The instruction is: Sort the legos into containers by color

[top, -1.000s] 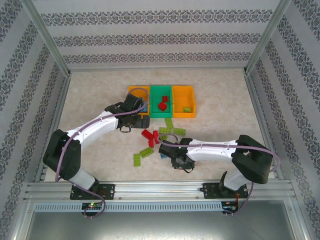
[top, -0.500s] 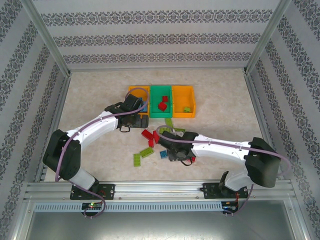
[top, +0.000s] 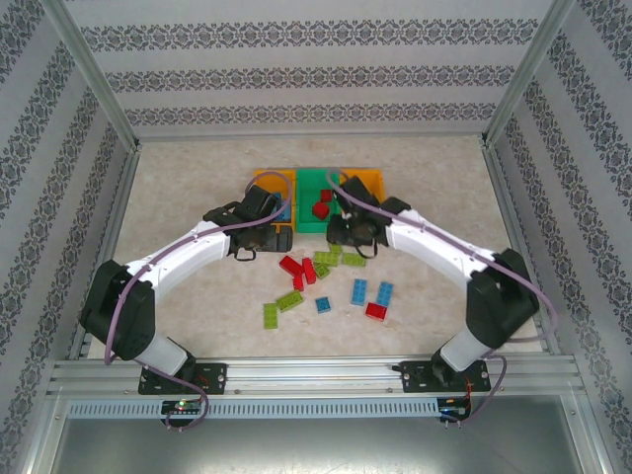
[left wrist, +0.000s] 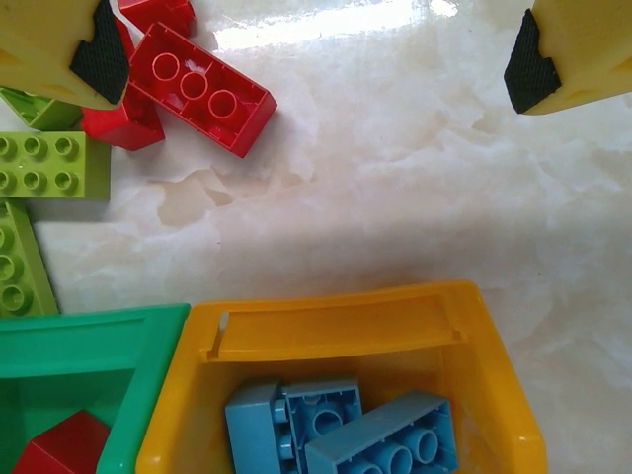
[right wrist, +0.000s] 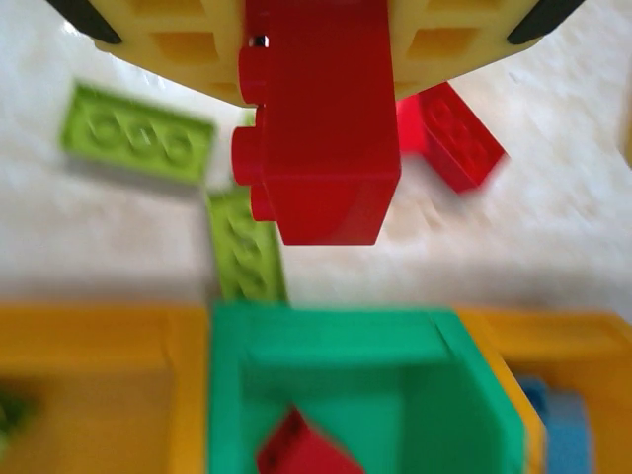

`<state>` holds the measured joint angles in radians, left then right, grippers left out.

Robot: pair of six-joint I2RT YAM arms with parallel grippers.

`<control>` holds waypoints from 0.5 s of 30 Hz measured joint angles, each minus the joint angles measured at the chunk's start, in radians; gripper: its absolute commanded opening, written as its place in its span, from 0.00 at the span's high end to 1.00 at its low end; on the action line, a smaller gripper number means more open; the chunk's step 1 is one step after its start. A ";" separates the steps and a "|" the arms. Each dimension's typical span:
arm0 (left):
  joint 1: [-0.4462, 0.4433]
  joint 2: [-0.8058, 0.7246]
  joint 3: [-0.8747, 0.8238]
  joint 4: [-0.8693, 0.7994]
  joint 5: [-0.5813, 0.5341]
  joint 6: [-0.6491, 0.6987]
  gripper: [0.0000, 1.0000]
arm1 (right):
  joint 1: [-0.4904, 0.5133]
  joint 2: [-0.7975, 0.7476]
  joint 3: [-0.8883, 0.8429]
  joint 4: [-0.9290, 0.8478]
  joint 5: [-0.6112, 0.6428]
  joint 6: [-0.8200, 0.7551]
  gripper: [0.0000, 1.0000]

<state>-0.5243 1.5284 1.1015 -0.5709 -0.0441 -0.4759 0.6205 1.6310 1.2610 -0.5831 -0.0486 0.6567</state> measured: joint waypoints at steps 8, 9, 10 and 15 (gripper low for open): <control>0.000 0.024 0.000 -0.015 0.056 -0.065 0.00 | -0.101 0.352 0.370 0.032 -0.095 -0.067 0.72; 0.000 0.027 0.000 -0.020 0.067 -0.082 0.01 | -0.108 0.393 0.415 0.026 -0.097 -0.070 0.70; 0.000 0.027 -0.004 -0.020 0.076 -0.097 0.01 | -0.115 0.429 0.457 0.023 -0.098 -0.073 0.69; 0.000 0.027 -0.016 -0.023 0.129 -0.180 0.00 | -0.131 0.551 0.600 -0.010 -0.095 -0.081 0.61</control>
<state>-0.5247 1.5555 1.0855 -0.5934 0.0845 -0.6563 0.4896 2.1822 1.8614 -0.5934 -0.1432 0.5755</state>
